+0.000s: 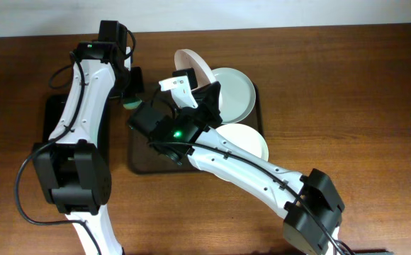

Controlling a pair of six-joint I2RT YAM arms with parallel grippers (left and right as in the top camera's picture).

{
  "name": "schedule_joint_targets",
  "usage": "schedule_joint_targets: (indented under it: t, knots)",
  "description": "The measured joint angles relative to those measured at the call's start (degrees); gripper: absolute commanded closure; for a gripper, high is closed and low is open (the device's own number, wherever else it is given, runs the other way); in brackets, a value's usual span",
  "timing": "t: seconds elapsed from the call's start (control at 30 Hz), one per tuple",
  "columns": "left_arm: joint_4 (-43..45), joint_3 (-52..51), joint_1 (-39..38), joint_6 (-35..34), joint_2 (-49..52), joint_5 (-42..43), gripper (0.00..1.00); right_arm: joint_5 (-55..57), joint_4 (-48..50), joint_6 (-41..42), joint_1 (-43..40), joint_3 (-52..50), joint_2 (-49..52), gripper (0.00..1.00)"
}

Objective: Clean dirty plates on tray and stack at the side
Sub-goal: 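Carry the pinkish plate right and set it on the table with the right gripper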

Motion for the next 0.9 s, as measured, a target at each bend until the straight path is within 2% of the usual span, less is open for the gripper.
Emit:
schedule_joint_targets:
  t: [0.4, 0.5, 0.67, 0.8, 0.9]
  knots:
    - [0.0, 0.0, 0.0, 0.0, 0.0, 0.0, 0.99, -0.4, 0.0, 0.0, 0.2, 0.0, 0.0, 0.96]
    - [0.0, 0.0, 0.0, 0.0, 0.0, 0.0, 0.99, -3.4, 0.0, 0.0, 0.2, 0.0, 0.0, 0.96]
    - [-3.9, 0.0, 1.0, 0.0, 0.0, -4.1, 0.99, -18.0, 0.0, 0.0, -0.1, 0.0, 0.0, 0.96]
    - [-6.7, 0.0, 6.4, 0.0, 0.0, -5.3, 0.99, -29.1, 0.2, 0.1, -1.9, 0.0, 0.0, 0.96]
    - [-7.3, 0.0, 11.6, 2.9, 0.0, -4.1, 0.99, -41.7, 1.9, 0.1, -5.2, 0.0, 0.0, 0.96]
